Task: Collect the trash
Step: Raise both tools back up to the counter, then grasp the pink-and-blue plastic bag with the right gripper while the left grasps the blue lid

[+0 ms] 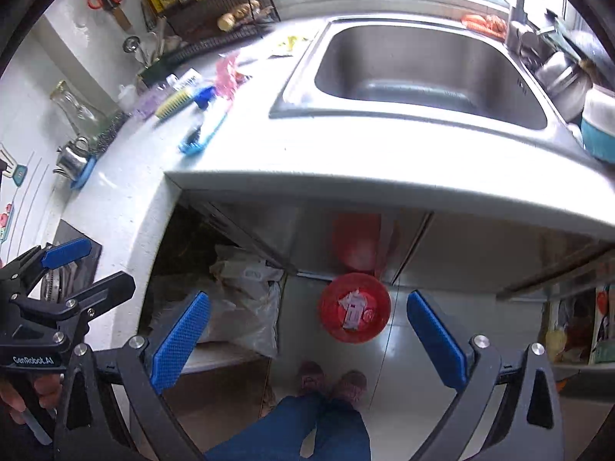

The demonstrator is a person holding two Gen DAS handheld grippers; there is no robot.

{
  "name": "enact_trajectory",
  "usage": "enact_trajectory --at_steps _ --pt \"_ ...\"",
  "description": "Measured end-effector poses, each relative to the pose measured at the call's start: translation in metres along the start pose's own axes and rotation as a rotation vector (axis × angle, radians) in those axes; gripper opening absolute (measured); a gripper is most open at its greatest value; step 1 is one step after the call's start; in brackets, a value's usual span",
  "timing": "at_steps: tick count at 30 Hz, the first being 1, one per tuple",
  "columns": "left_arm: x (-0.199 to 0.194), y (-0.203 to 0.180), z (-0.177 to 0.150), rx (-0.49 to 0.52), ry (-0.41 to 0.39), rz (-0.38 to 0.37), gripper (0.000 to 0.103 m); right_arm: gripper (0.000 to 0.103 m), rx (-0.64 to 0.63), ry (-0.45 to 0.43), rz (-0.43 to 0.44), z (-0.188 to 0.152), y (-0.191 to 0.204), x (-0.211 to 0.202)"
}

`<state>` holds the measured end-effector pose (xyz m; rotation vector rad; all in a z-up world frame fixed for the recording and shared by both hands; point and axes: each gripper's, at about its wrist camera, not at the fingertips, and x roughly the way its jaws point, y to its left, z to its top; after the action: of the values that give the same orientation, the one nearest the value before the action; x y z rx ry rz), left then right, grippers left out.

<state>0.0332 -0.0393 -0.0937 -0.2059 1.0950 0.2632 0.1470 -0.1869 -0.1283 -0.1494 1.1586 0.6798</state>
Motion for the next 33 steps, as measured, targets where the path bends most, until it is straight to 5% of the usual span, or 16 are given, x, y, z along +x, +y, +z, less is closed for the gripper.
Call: enact_trajectory --at_steps 13,25,33 --pt "-0.025 0.041 0.063 -0.080 -0.110 0.015 0.103 0.102 -0.126 -0.088 0.004 0.060 0.027 -0.026" --pt "0.031 0.114 0.137 -0.072 -0.023 0.056 0.103 0.102 -0.130 -0.030 0.026 0.143 0.066 0.035" --pt "0.081 0.166 0.155 -0.103 0.097 0.032 0.103 0.102 -0.106 0.064 0.029 0.183 0.090 0.093"
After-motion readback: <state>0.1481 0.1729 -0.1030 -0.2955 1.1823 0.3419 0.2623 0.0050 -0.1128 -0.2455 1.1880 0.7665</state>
